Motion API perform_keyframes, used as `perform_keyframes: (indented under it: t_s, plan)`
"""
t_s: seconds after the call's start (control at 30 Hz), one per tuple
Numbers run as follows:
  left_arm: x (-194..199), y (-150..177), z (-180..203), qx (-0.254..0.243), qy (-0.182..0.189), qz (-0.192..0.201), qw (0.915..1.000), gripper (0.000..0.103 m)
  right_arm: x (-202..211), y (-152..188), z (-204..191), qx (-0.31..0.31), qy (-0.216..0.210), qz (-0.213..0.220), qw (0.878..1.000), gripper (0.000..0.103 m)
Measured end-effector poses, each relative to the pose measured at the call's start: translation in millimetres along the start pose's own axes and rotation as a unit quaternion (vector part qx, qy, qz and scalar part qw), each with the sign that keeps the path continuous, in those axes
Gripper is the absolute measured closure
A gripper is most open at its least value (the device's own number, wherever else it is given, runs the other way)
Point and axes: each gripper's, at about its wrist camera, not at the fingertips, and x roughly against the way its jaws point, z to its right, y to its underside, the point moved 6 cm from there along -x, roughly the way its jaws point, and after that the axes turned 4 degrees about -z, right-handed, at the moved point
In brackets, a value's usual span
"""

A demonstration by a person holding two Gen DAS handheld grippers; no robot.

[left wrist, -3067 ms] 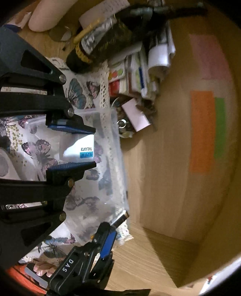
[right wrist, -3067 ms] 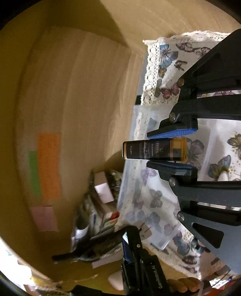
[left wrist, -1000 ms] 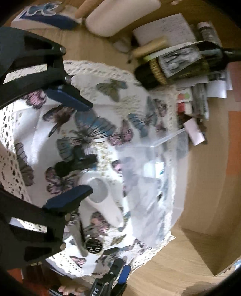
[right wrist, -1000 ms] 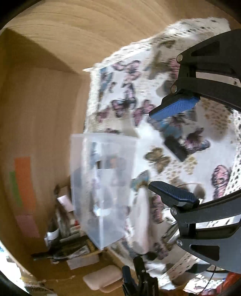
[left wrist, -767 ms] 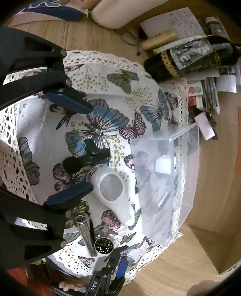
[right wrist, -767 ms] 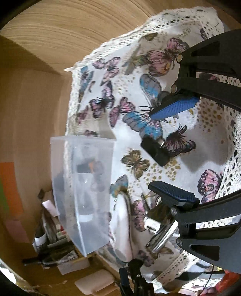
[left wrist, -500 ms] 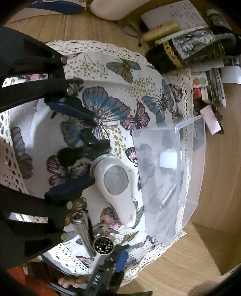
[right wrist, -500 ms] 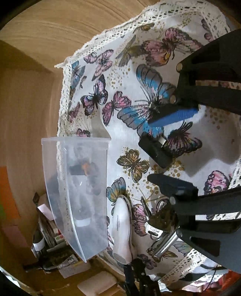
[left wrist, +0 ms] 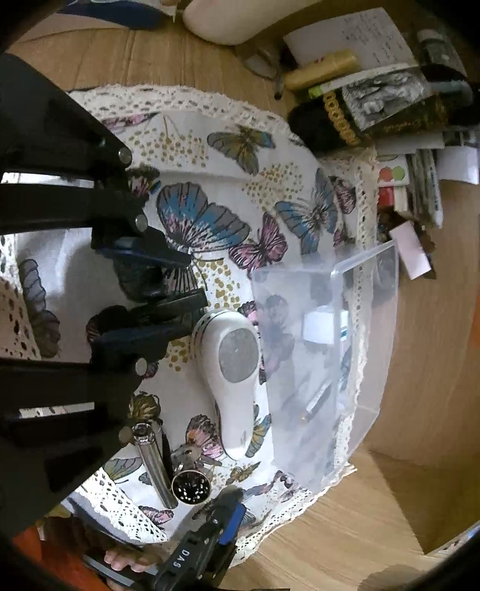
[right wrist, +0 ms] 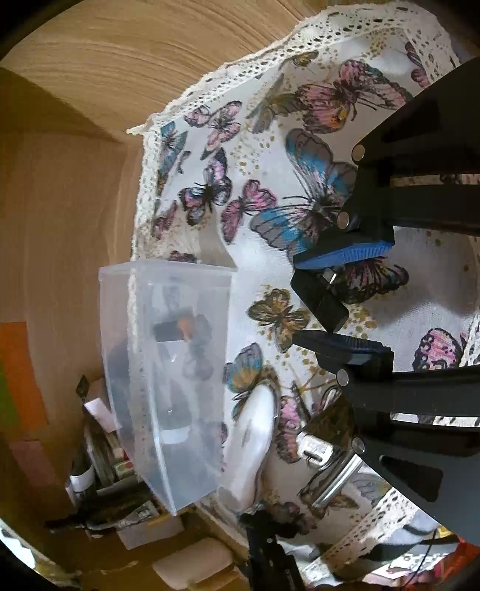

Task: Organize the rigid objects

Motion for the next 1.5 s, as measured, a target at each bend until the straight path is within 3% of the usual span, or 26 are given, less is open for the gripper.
perform_keyframes:
  t_s: [0.27, 0.53, 0.87, 1.1, 1.5]
  plan:
    - [31, -22, -2, 0.0, 0.0, 0.053, 0.9986, 0.074, 27, -27, -4, 0.006, 0.003, 0.054, 0.998, 0.072]
    - [59, -65, 3, -0.004, 0.008, 0.117, 0.9931, 0.074, 47, -66, -8, 0.01, 0.007, 0.112, 0.994, 0.072]
    - [58, -113, 4, -0.009, -0.002, 0.143, 0.9897, 0.074, 58, -117, -25, 0.031, 0.003, 0.162, 0.986, 0.072]
    - [20, -131, 7, -0.015, -0.006, 0.106, 0.9942, 0.074, 21, -135, -34, 0.045, -0.012, 0.13, 0.99, 0.072]
    - [-33, -135, 17, -0.04, -0.016, 0.041, 0.9982, 0.074, -67, -134, -44, 0.057, -0.04, 0.017, 0.997, 0.072]
